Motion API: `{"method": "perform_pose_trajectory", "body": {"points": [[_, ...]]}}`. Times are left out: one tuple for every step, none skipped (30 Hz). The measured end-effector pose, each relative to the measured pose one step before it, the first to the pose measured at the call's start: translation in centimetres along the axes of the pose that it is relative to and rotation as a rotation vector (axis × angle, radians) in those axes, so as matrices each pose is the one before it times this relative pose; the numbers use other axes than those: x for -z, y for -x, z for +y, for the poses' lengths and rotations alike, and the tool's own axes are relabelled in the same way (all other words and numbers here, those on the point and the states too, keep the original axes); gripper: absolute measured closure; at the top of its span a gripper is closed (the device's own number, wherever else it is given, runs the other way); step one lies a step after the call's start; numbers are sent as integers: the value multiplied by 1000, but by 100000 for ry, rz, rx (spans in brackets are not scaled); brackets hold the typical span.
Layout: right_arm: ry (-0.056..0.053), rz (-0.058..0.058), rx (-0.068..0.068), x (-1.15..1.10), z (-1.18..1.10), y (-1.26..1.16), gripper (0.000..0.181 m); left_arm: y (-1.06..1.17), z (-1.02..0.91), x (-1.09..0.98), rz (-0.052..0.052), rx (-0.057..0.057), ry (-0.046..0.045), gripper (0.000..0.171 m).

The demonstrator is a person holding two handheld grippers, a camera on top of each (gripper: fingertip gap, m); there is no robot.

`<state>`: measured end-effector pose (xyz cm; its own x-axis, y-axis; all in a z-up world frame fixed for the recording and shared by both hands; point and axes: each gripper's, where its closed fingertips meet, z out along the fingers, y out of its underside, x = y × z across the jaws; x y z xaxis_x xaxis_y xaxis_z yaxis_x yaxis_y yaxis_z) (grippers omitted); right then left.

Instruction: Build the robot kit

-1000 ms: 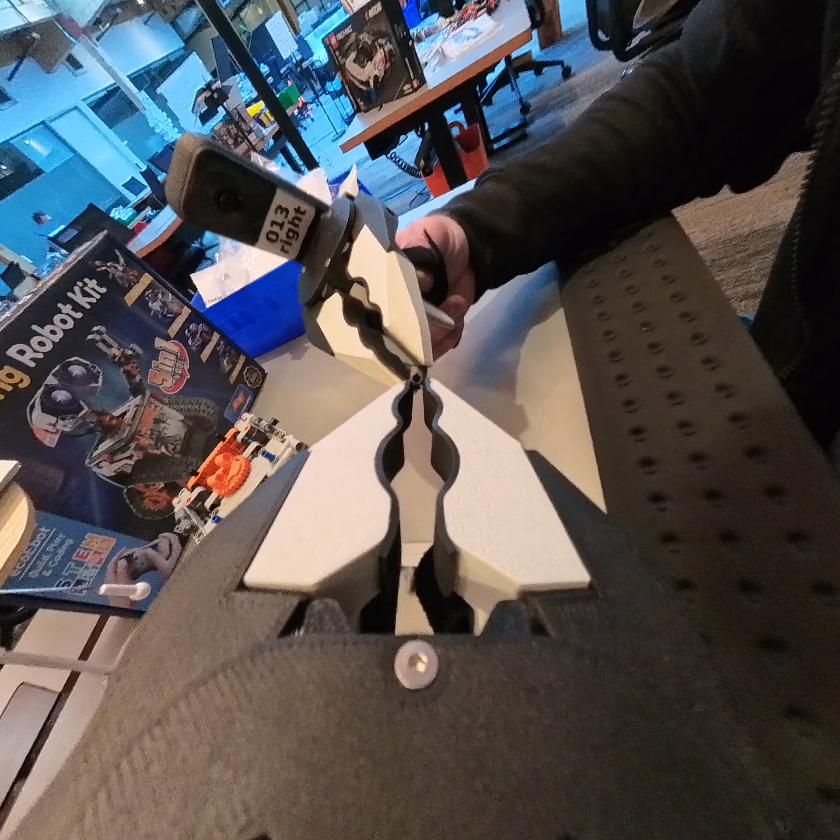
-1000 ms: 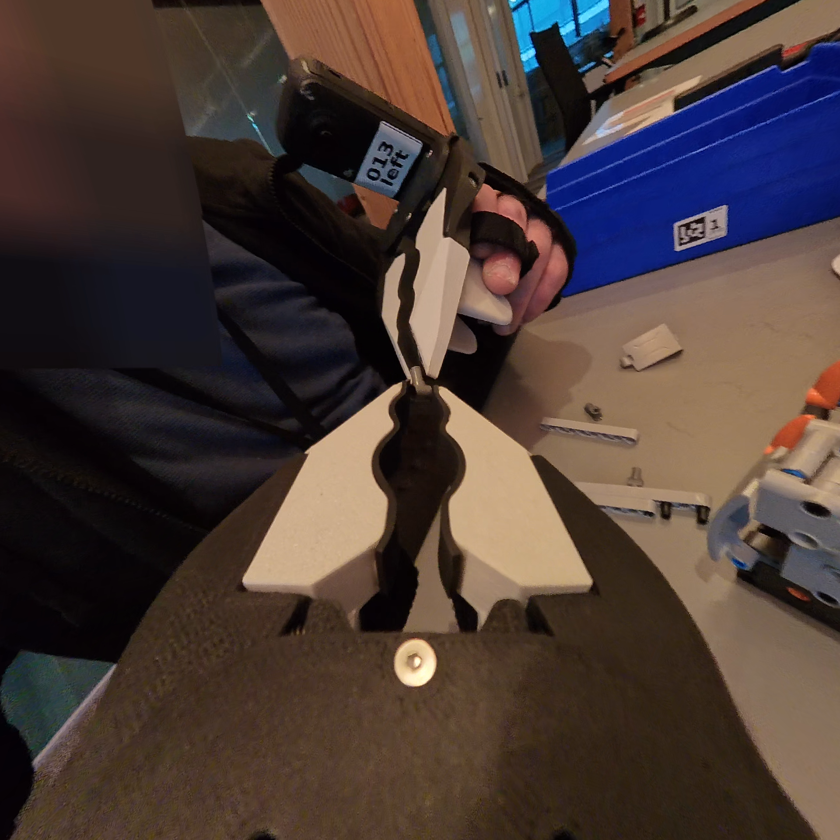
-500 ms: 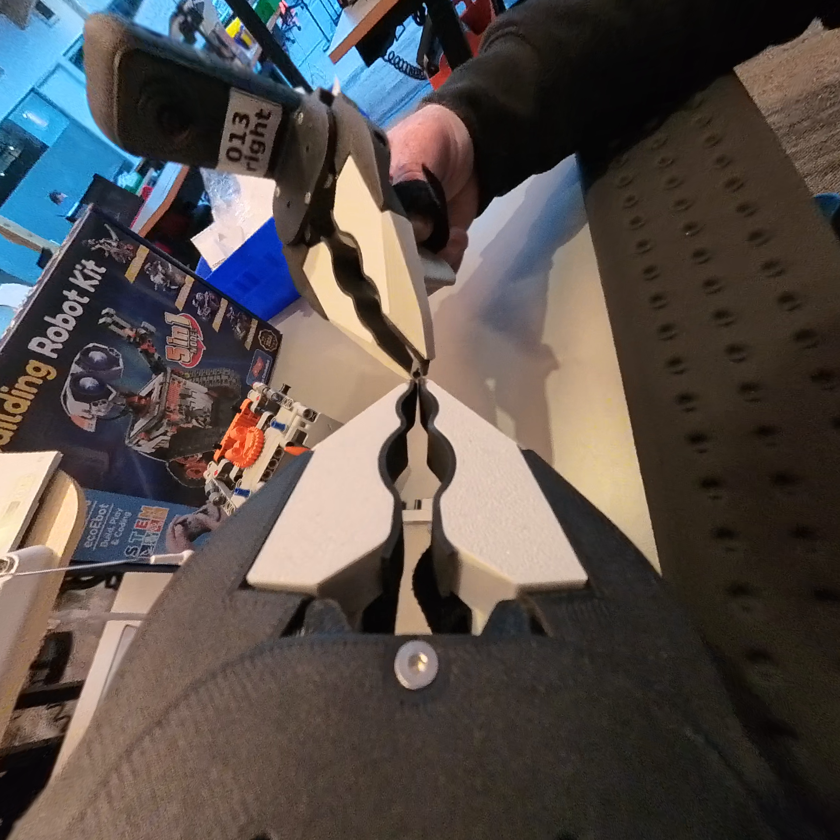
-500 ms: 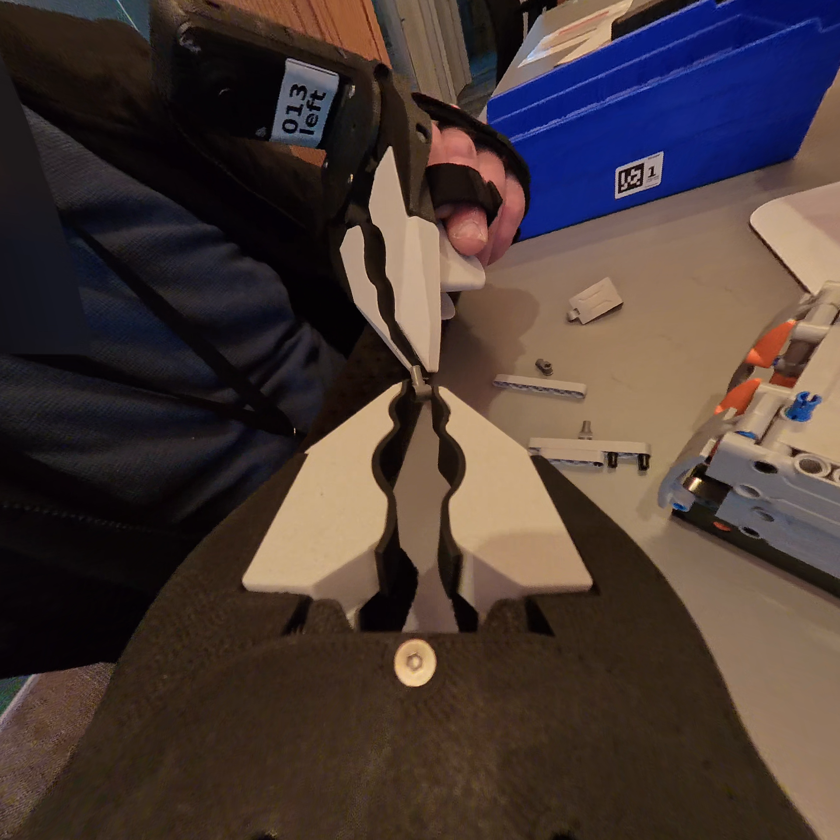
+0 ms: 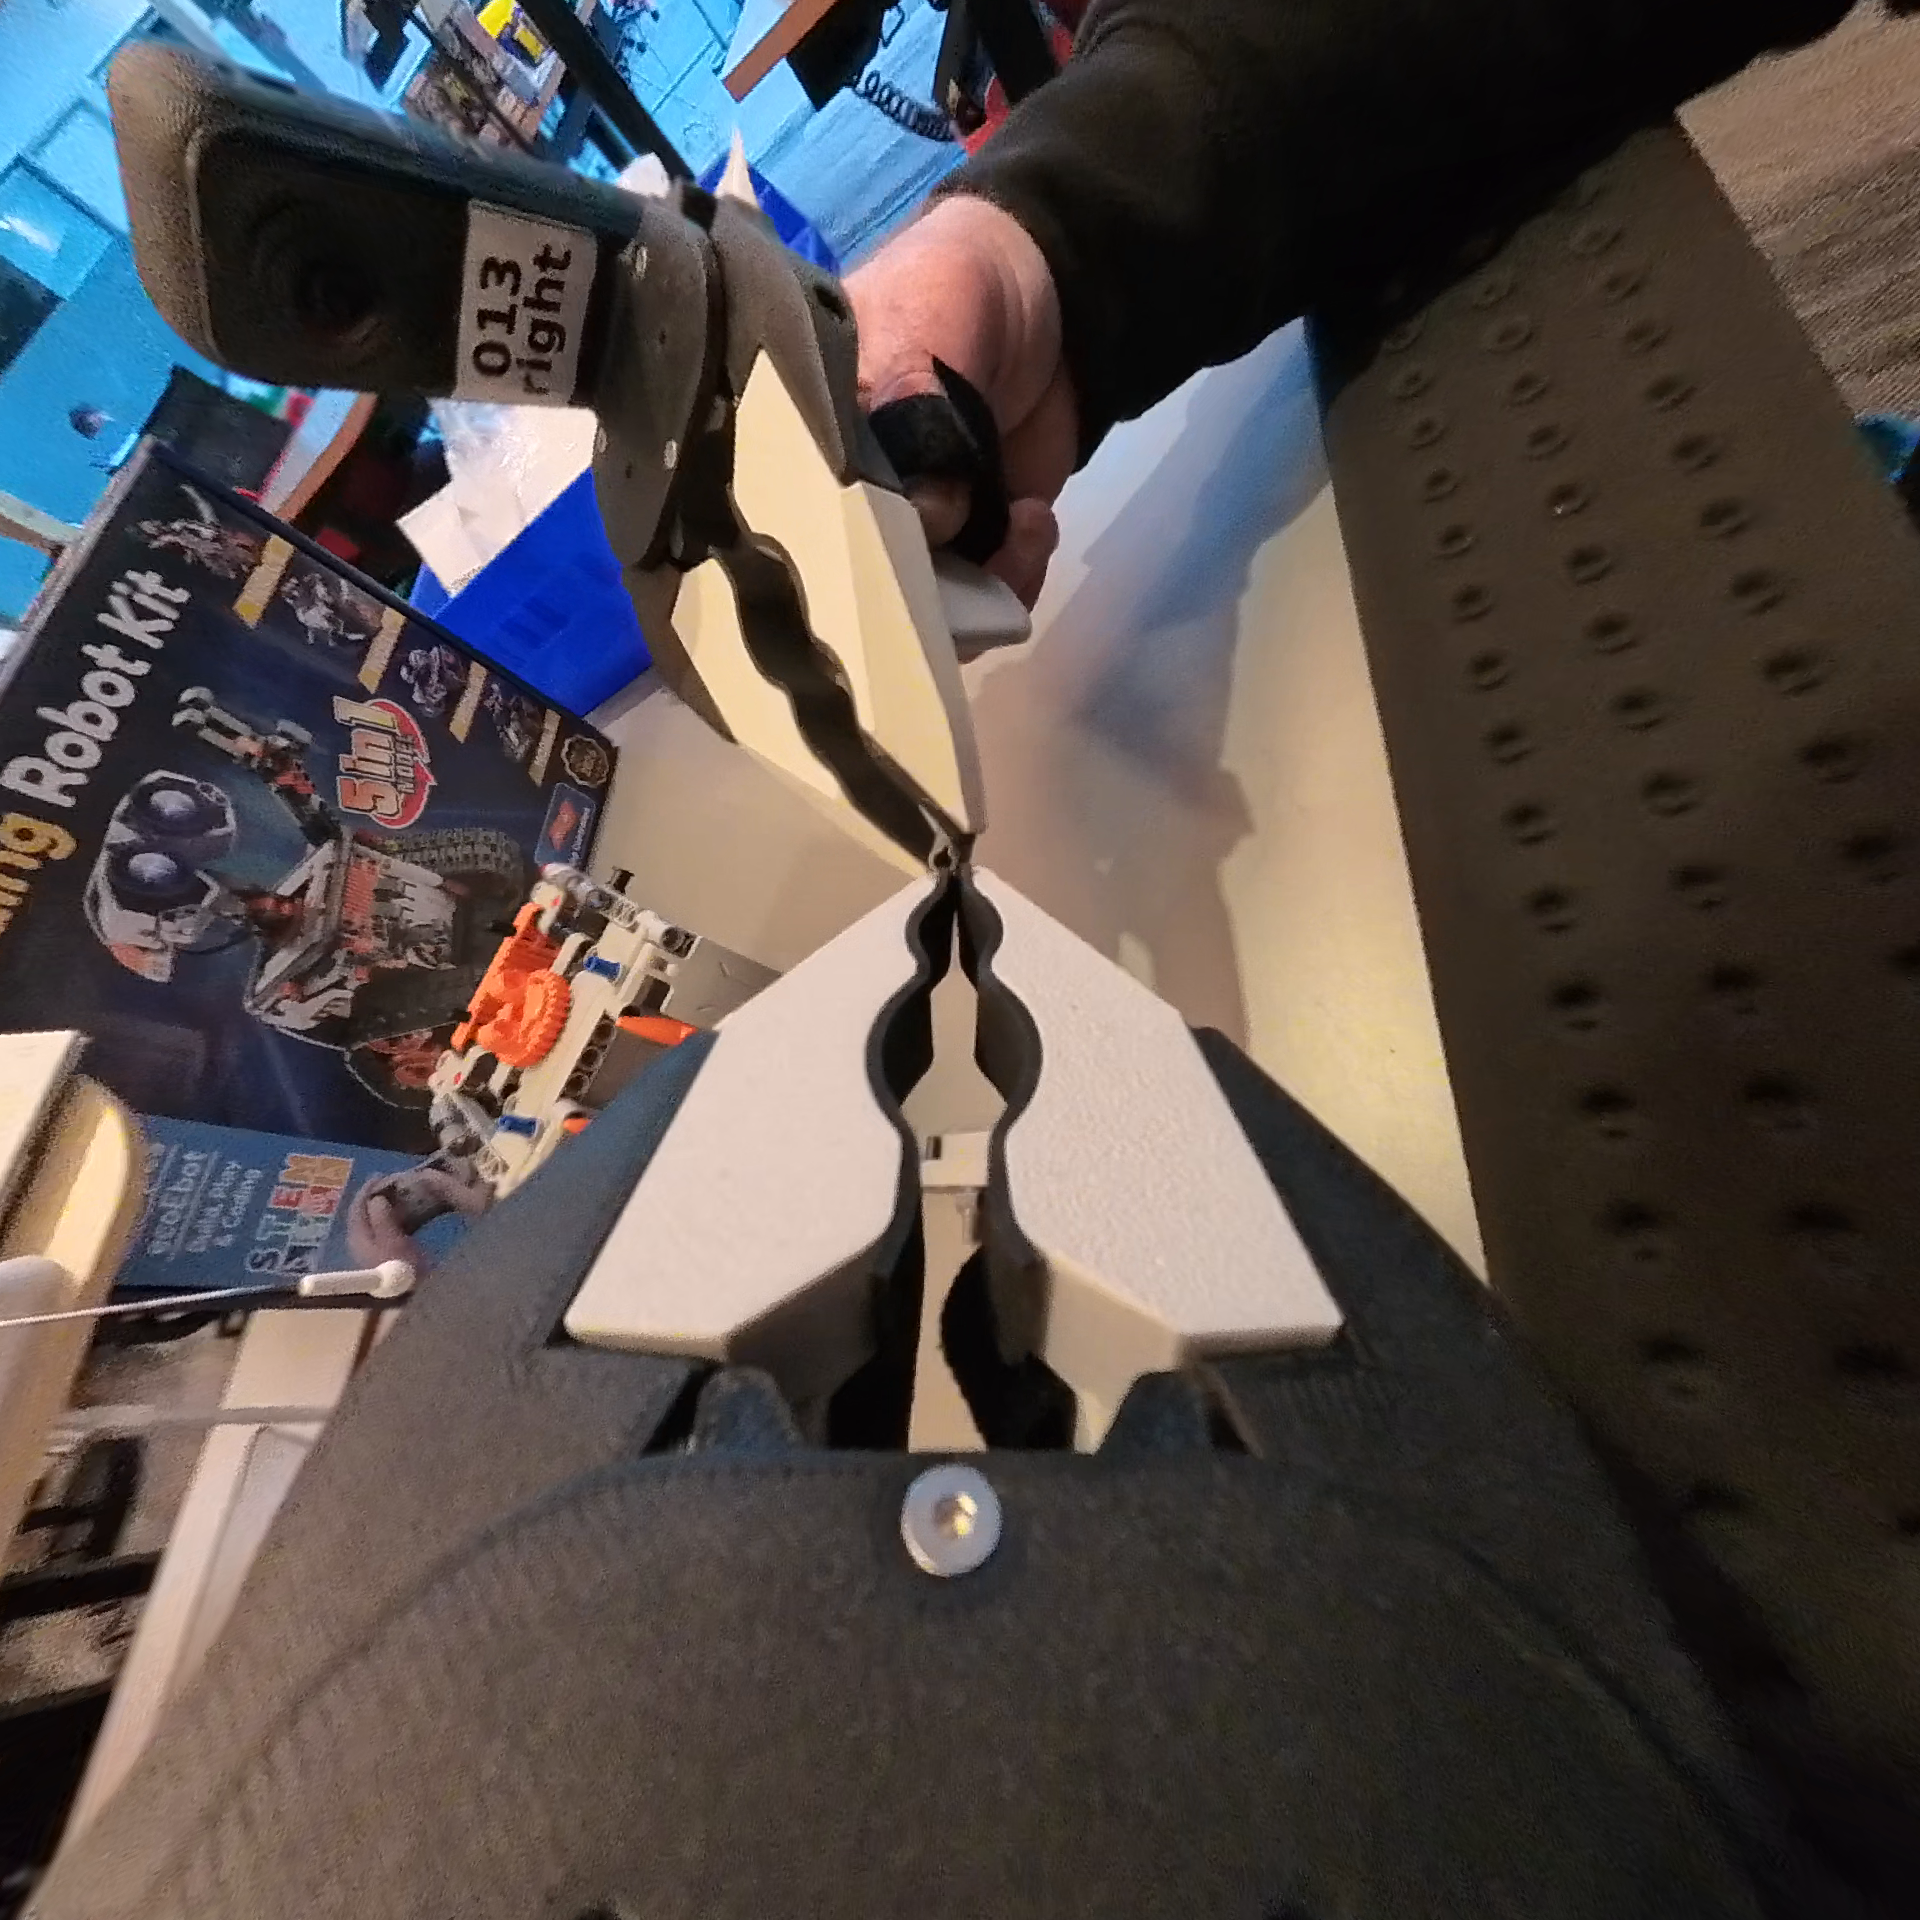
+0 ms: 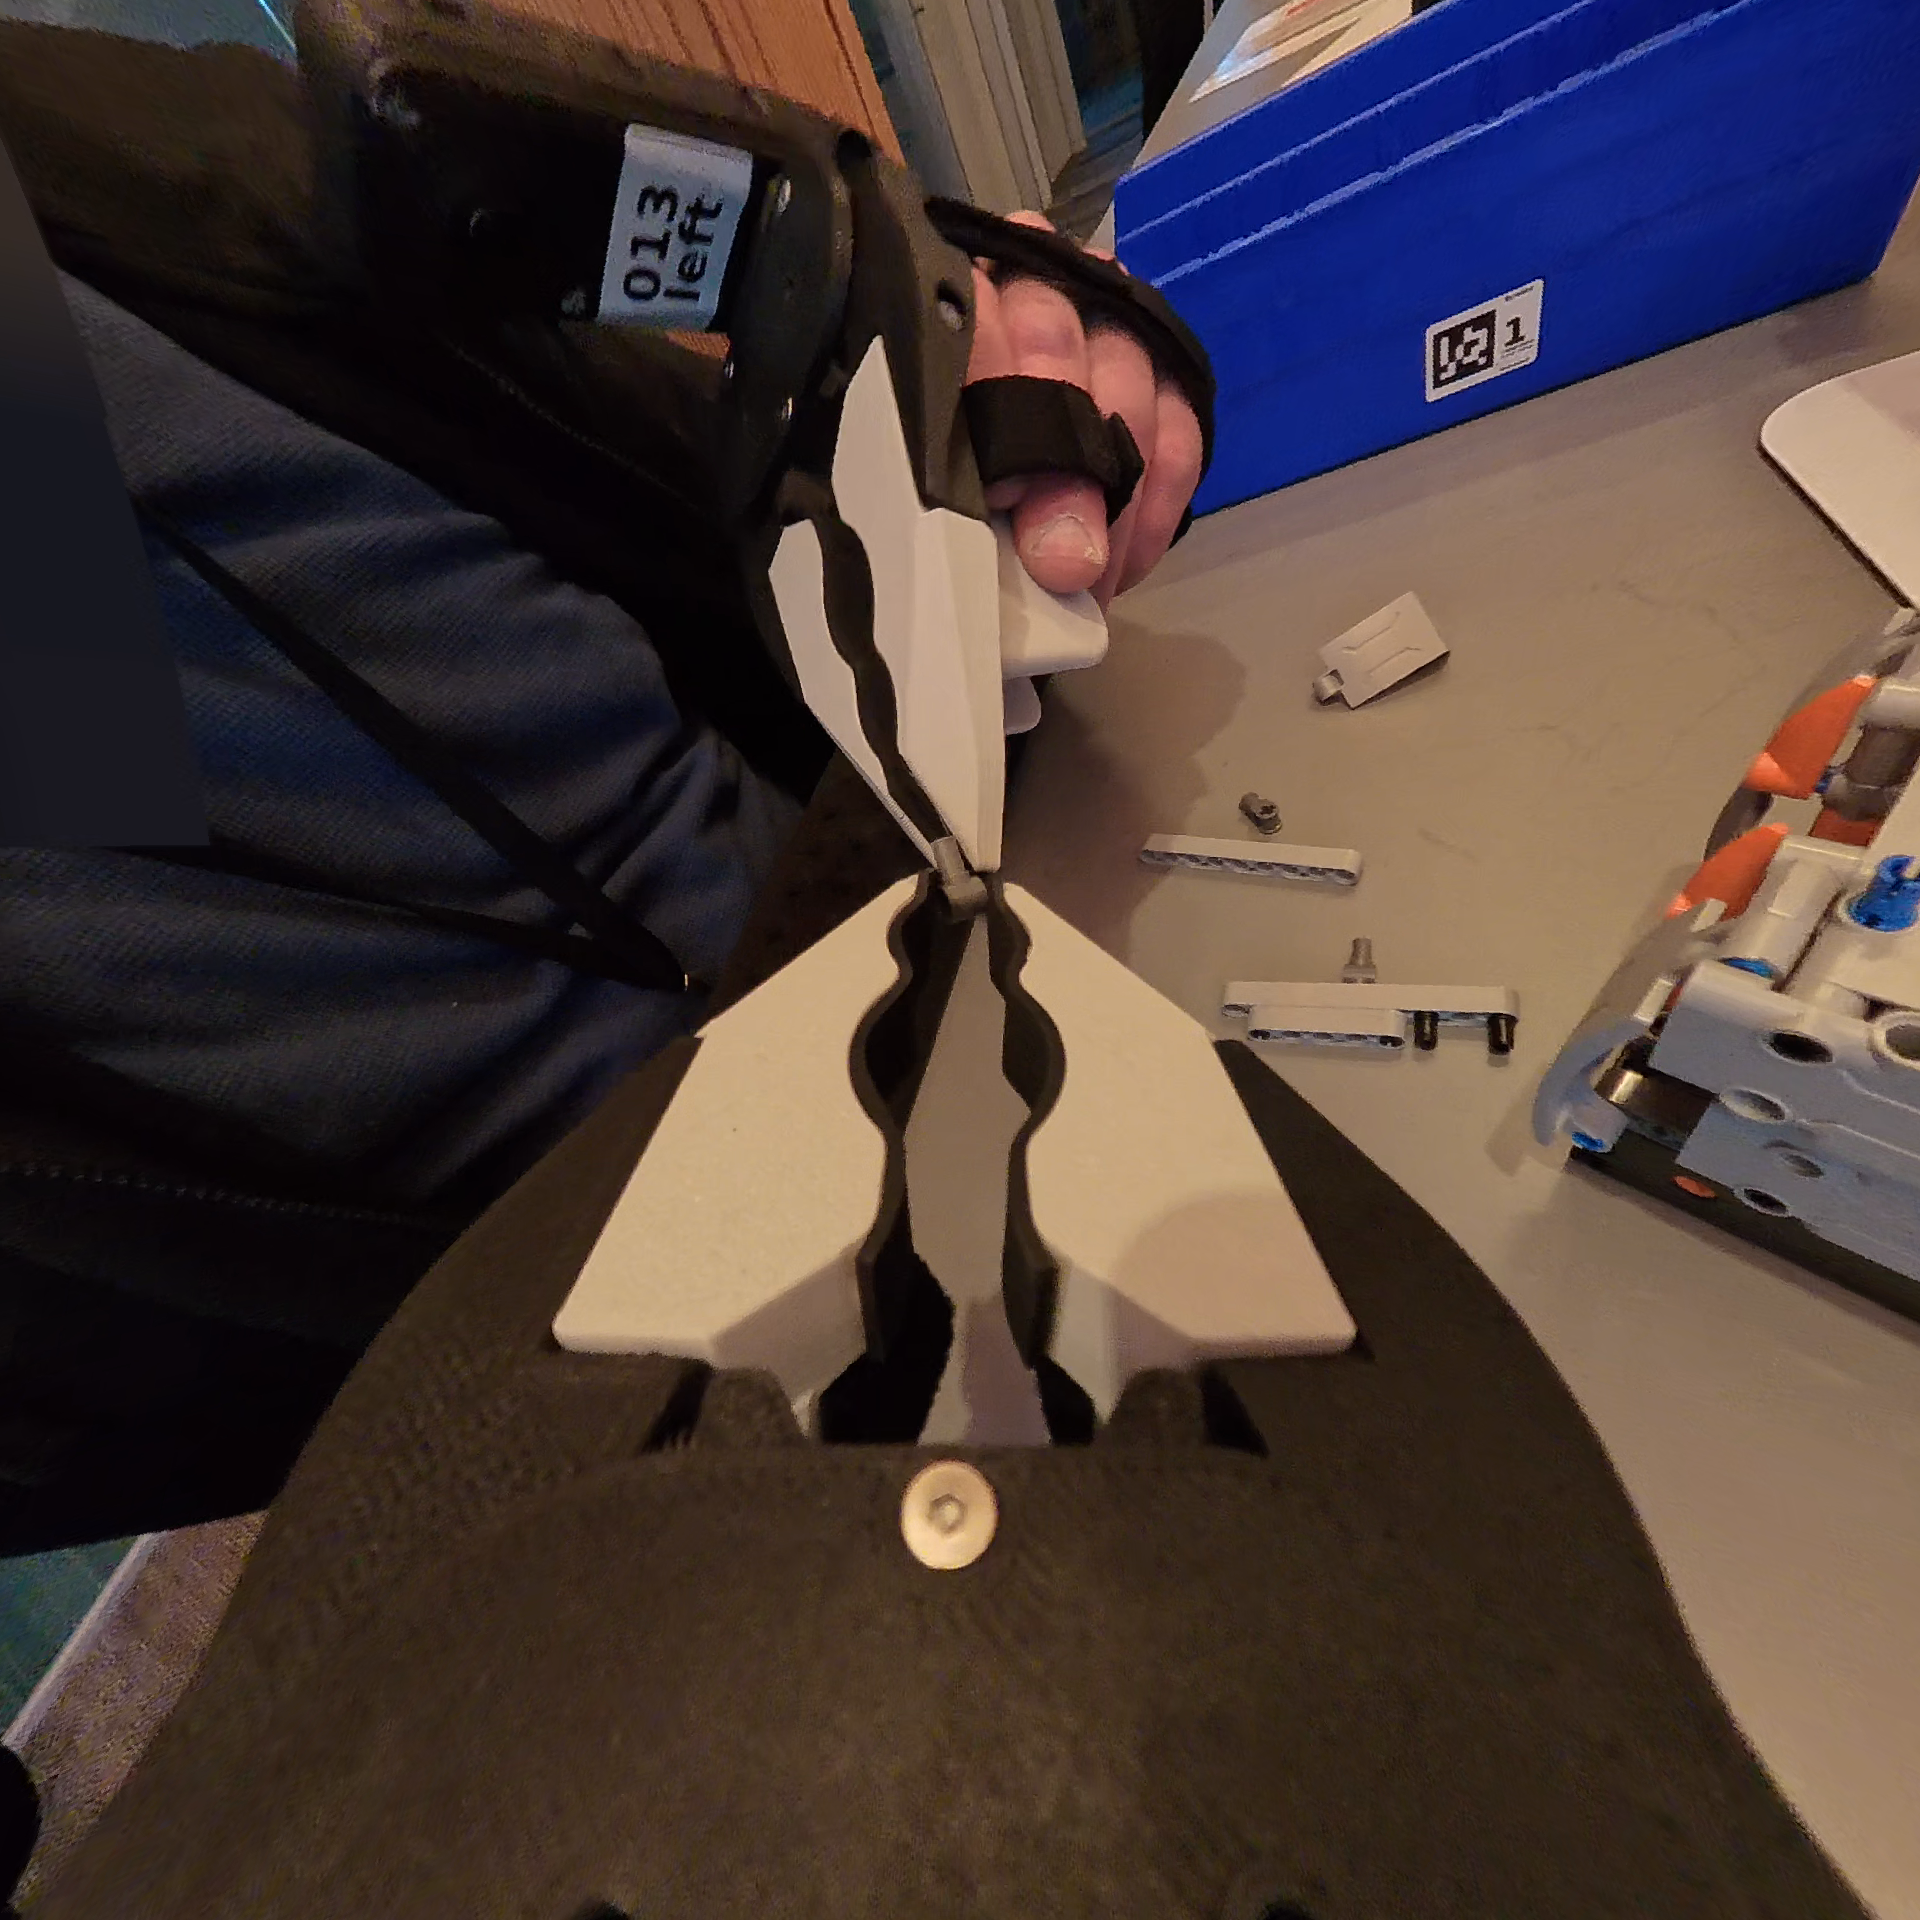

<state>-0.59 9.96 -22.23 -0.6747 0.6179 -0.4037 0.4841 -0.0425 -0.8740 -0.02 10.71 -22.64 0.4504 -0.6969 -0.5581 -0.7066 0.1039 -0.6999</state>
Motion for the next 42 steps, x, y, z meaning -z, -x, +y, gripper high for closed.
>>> {"method": "perform_pose_trajectory", "body": {"points": [[634,1208,1047,-40,58,-75,176,5,31,-27,1080,2172,-529,171],[62,970,533,3,-37,-94,176,154,148,-8,-204,1279,497,171],[-370,-1359,-843,19,-40,143,176,55,-65,65,-410,-431,-698,171],[-54,-1039,-1110,2,40,50,176,26,-94,63,-744,-1196,-115,169],[535,7,-799,-14,137,-96,176,-7,31,-11,-1147,-2323,1051,165],[527,-848,-857,-43,130,39,176,-211,5,-65,-359,-3114,894,163],[355,-1104,-797,-40,80,106,176,-238,-2,-85,-243,-2710,677,162],[507,-404,-649,-50,94,19,176,-268,60,-109,142,-2421,1097,161],[605,-509,-862,-30,117,15,176,-91,36,-100,-794,-2129,894,160],[412,-689,-747,-40,102,33,176,-32,0,-44,-546,-1134,389,162],[300,-361,-547,-37,74,-12,176,-12,27,4,-40,-372,250,165],[317,-321,-632,-46,60,9,176,31,91,41,-225,-596,456,169],[-50,-500,-553,-24,-2,45,176,-15,34,65,-4,-786,-49,169],[-112,-527,-707,63,-10,50,176,-56,50,166,-38,-100,-25,170],[163,-349,-784,35,38,13,176,-76,19,-28,411,-49,369,170],[157,-103,-756,-21,49,-52,176,-31,52,-32,-3,-288,391,170],[71,-146,-934,-10,34,-45,176,1,59,-34,-101,-62,237,170],[377,-163,-701,-19,93,-35,176,-67,31,-57,632,533,126,170],[431,-108,-385,-30,91,-32,176,-8,58,-54,263,612,453,169],[18,-374,-287,-3,22,28,176,30,-20,22,-385,-278,-76,168],[-274,-209,-369,39,-42,-1,176,14,-31,33,-224,-562,-131,165],[-84,-87,-371,44,9,-34,176,9,-16,15,-179,-339,1,164],[235,-91,-386,15,67,-21,176,-96,-96,17,263,-624,-518,162],[261,-15,-423,-12,69,-54,176,-183,-79,-10,799,-409,-299,160],[196,-51,-276,-11,43,-31,176,-163,-41,-24,474,-765,-44,159],[157,-220,-187,-5,48,16,175,-59,15,-18,-58,-998,186,158],[159,-116,-232,-7,34,4,175,-81,57,-54,509,131,396,158],[238,97,-308,-27,36,-40,175,-19,4,-46,252,572,-77,159],[542,-96,-386,-70,87,-15,175,-35,-6,8,181,2,-230,162],[704,-106,-200,-116,115,-6,175,-36,38,-12,331,96,137,166],[427,-3,-167,-103,72,-27,175,-19,-1,-22,238,422,-184,168],[193,232,-419,-61,34,-81,175,-46,77,-13,522,479,236,168],[-128,356,-167,6,-10,-89,175,-18,100,-41,306,427,261,169],[-591,587,149,66,-81,-95,175,73,73,-25,35,1197,4,169],[-1111,965,726,101,-169,-100,175,185,67,-13,-127,2395,26,169],[-1517,1178,1631,151,-265,-44,175,255,-25,57,11,3031,-887,169],[-1749,1939,2518,174,-355,-57,172,258,-26,69,586,3738,-1316,169],[-1418,3291,3864,180,-369,-131,169,389,43,57,49,4661,-1103,169],[140,4122,4651,150,-156,-188,166,213,36,34,1424,5163,-1185,169],[1201,3752,4644,79,29,-95,166,190,-37,55,1464,4750,-1748,169],[1003,3447,4685,9,32,-47,166,304,11,60,371,4064,-1261,169],[1135,3713,5107,-48,51,-84,168,141,-6,44,1250,3459,-1046,169]]}}
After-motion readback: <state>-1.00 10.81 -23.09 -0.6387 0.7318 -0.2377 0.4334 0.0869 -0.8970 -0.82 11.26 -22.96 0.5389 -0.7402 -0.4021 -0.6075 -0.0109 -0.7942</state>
